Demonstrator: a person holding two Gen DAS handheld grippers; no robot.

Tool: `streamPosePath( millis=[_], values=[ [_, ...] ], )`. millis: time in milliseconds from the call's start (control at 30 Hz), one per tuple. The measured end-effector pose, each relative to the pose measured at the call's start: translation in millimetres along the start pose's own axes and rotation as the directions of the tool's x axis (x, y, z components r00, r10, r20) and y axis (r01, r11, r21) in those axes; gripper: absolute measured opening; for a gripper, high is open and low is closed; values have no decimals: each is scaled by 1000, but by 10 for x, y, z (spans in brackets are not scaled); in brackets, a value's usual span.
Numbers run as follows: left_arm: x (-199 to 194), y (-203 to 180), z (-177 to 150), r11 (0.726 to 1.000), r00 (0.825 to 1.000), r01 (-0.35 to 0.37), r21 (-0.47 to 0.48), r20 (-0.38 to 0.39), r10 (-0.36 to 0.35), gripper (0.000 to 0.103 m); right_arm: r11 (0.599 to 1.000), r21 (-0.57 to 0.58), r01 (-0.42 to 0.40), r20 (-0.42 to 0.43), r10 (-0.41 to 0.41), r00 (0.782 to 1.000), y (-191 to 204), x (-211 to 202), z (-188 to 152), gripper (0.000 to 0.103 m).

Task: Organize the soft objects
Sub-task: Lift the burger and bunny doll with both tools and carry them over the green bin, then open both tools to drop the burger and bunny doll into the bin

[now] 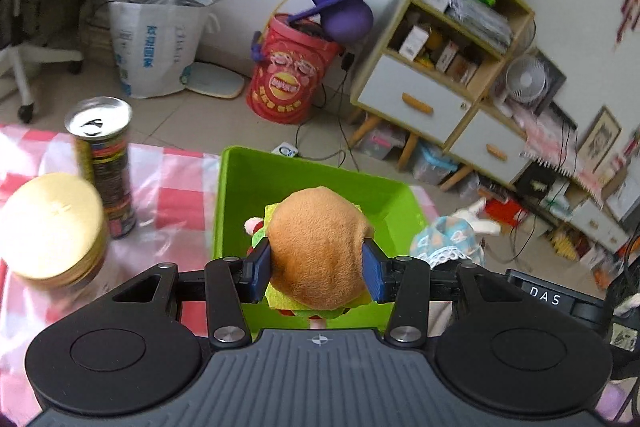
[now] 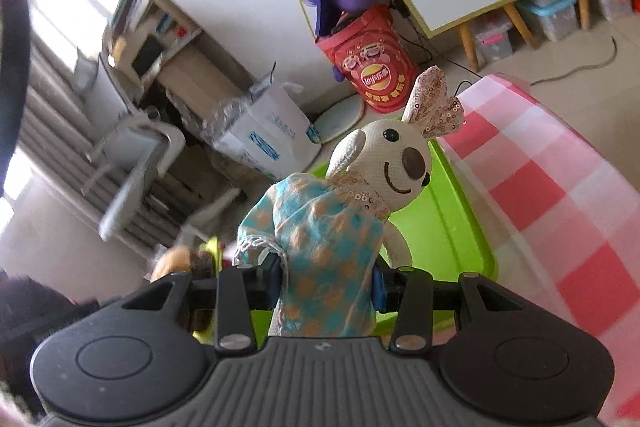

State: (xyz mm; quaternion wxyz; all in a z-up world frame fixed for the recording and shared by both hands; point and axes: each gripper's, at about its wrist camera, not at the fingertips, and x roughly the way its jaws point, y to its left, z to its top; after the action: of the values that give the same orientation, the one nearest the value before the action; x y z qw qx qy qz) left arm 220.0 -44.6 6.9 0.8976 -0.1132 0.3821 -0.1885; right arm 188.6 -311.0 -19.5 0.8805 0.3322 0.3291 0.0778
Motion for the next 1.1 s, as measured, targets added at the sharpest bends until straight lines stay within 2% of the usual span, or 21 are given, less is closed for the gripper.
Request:
streamPosePath(
  millis=[100, 200, 267, 400, 467, 533, 600, 633, 700, 833, 967, 1100],
  values=[
    [231, 17, -33, 999, 998, -27, 33, -50, 29, 47, 998, -64, 18, -12, -19, 1000, -24, 167, -2, 26],
    [395, 34, -71, 997, 993, -58, 60, -95, 64, 48, 995, -98, -5, -35, 1, 999, -48, 280, -25, 27],
    [457, 60, -93, 997, 991, -61, 55, -116, 67, 48, 995, -103, -10, -56, 4, 998, -62, 356, -34, 27],
    [518, 89, -125, 997, 988, -63, 51, -141, 69, 50, 990, -141, 28, -95, -42, 995, -51, 457, -71, 28],
    [512, 89, -134, 996, 988, -66, 53, -135, 73, 52, 988, -155, 29, -91, -43, 995, -44, 440, -91, 31],
    [473, 81, -132, 997, 991, -56, 53, -118, 62, 57, 990, -141, 12, -92, -25, 995, -36, 411, -83, 41],
    [427, 52, -110, 997, 993, -47, 57, -104, 53, 65, 993, -118, 2, -83, -12, 996, -33, 359, -55, 62],
    [394, 35, -97, 997, 994, -42, 60, -96, 48, 67, 994, -108, -5, -70, -2, 998, -31, 312, -42, 63],
    [326, 1, -84, 997, 996, -45, 66, -78, 50, 79, 996, -92, -16, -59, 11, 998, -18, 225, -10, 63],
    [156, -57, -88, 996, 997, -46, 80, -52, 50, 85, 996, -94, 3, -38, -7, 999, 33, 5, 51, 64],
    [-47, -115, -154, 994, 998, -52, 100, -32, 56, 97, 995, -97, 26, -33, -29, 999, 102, -233, 87, 66],
    [-284, -151, -263, 989, 996, -79, 127, -21, 82, 97, 988, -142, 57, -33, -62, 998, 257, -459, 42, 71]
  ],
)
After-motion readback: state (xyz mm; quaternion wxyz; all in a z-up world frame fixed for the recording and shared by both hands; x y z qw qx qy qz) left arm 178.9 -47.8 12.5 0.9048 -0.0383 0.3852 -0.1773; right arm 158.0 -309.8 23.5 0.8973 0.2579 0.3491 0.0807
